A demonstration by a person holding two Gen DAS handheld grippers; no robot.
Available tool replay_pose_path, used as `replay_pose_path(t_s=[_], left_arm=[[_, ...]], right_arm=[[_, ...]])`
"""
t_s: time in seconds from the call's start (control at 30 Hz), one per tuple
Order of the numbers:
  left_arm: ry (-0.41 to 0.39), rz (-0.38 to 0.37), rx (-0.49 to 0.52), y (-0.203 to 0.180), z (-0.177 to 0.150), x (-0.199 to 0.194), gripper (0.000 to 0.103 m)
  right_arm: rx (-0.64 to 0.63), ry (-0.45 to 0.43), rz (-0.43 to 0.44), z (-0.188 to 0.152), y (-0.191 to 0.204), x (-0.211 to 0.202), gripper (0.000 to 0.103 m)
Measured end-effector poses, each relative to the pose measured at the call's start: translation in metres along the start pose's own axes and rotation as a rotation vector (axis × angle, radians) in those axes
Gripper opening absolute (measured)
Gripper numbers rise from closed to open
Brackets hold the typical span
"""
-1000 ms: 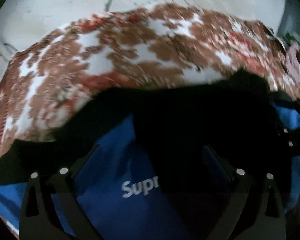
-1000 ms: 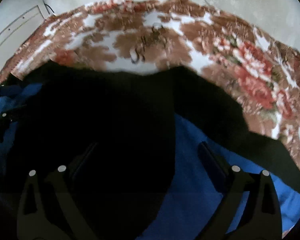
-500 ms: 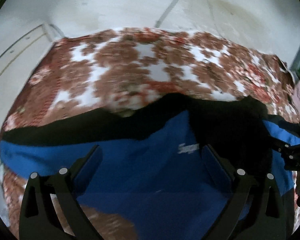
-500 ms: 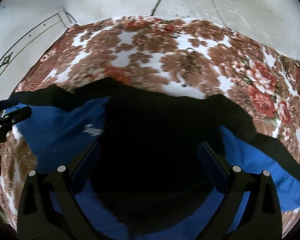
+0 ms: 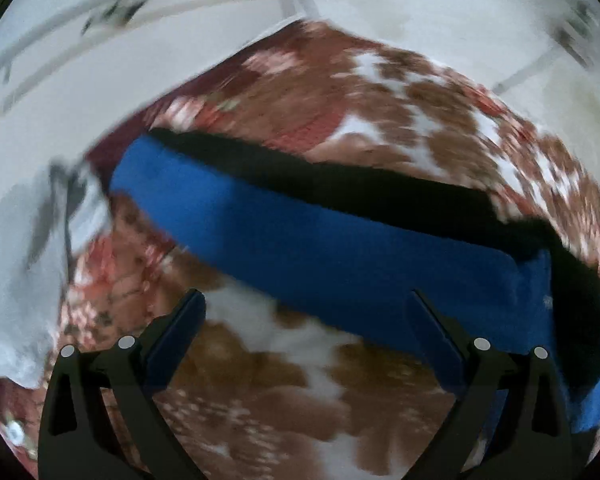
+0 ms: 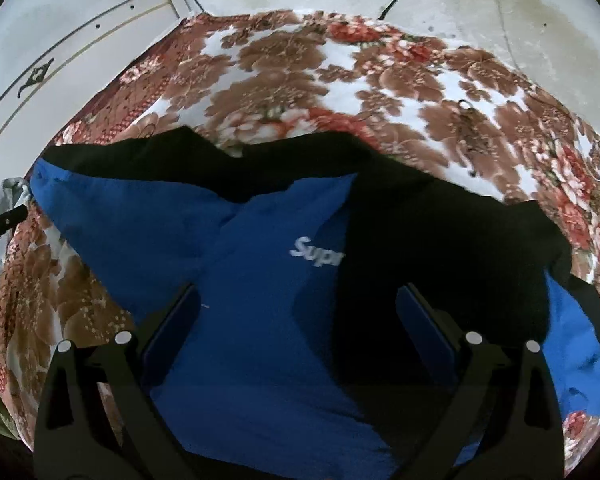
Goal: Fold large clothes
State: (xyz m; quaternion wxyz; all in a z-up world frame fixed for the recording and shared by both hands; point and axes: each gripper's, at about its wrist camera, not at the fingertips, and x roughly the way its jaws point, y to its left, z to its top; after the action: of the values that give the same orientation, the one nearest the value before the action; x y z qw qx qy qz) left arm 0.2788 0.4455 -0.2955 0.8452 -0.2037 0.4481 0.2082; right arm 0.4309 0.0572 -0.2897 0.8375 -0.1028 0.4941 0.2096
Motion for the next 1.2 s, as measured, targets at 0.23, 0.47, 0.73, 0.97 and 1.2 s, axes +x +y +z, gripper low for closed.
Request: replay_pose_path(t_s=[0.23, 0.47, 0.73, 0.97, 1.2], left_arm=[[0.014, -0.021, -0.221, 0.101, 0.027, 0.042, 0.097], [-0.038, -0.018, -0.29, 0.141, 0.066, 0.08, 0.096], [-0.006, -0.117, -0.403, 0.174, 0.094, 0.11, 0.054], [0.003, -0.159, -0.39, 0.171, 0.096, 0.112, 0.01], [-0.077, -0.184, -0.29, 0.129, 0.117, 0.047, 0.007]], right_arm=[[-0.029, 0.056, -0.018, 0.009, 0.035, 0.047, 0.097], [0.01, 0.116, -0.099, -0.01, 0.041, 0.067, 0.097], [0.047, 0.157, -0.11, -0.031, 0.04, 0.076, 0.097], [0.059, 0.153, -0.108, -0.03, 0.052, 0.083, 0.097], [0.077, 0.171, -0.091, -0.035, 0.053, 0.1, 0.098]])
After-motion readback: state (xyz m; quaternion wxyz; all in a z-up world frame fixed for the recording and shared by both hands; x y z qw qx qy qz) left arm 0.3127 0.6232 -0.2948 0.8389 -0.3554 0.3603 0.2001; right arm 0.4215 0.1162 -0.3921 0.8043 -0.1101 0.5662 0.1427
